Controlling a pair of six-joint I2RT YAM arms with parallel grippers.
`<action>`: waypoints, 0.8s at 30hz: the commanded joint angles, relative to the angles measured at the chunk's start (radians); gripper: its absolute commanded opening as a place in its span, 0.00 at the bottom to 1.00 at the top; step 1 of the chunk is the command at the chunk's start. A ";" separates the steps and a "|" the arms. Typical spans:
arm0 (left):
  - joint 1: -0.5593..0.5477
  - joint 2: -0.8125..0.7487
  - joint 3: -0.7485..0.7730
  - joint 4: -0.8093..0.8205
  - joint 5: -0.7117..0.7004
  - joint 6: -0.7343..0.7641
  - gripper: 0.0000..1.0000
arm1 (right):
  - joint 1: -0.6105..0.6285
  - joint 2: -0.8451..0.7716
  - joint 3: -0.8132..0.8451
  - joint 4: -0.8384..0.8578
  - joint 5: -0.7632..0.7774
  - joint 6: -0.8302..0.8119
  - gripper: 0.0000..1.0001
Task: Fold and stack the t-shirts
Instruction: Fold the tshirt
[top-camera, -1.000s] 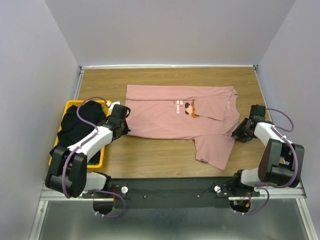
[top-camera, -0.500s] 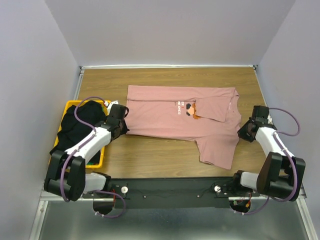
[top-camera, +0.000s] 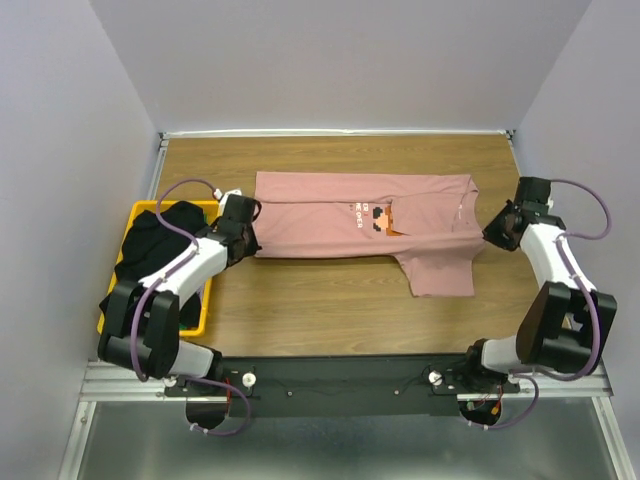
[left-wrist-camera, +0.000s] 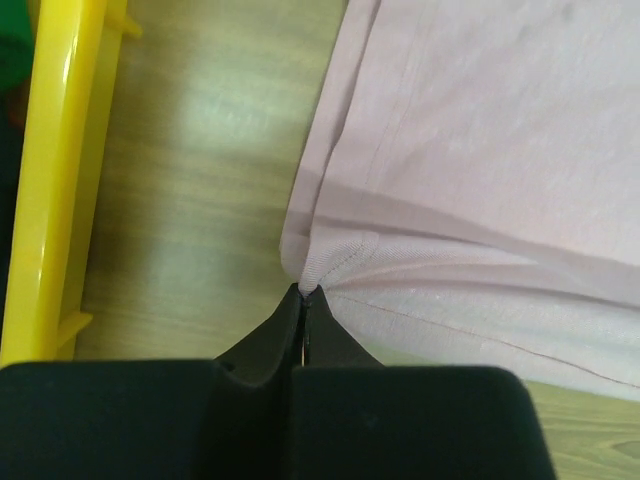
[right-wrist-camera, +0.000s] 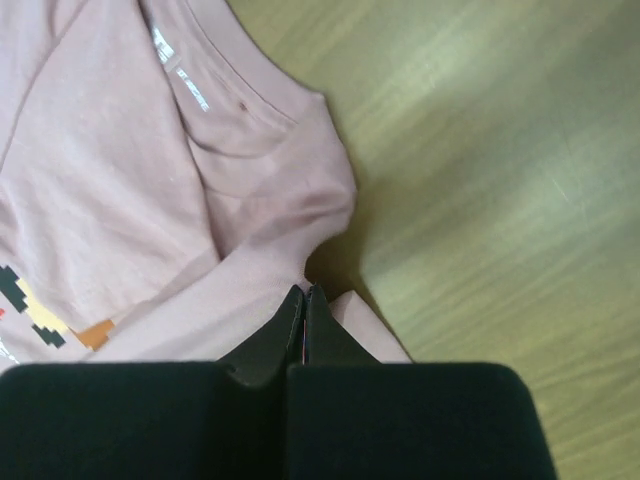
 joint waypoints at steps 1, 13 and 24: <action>0.012 0.067 0.118 0.010 -0.024 0.052 0.00 | -0.008 0.087 0.089 0.004 -0.019 -0.045 0.01; 0.043 0.334 0.327 -0.007 -0.036 0.089 0.00 | -0.007 0.313 0.267 0.021 -0.022 -0.055 0.01; 0.061 0.411 0.370 0.016 -0.036 0.069 0.00 | 0.021 0.414 0.339 0.025 -0.051 -0.070 0.02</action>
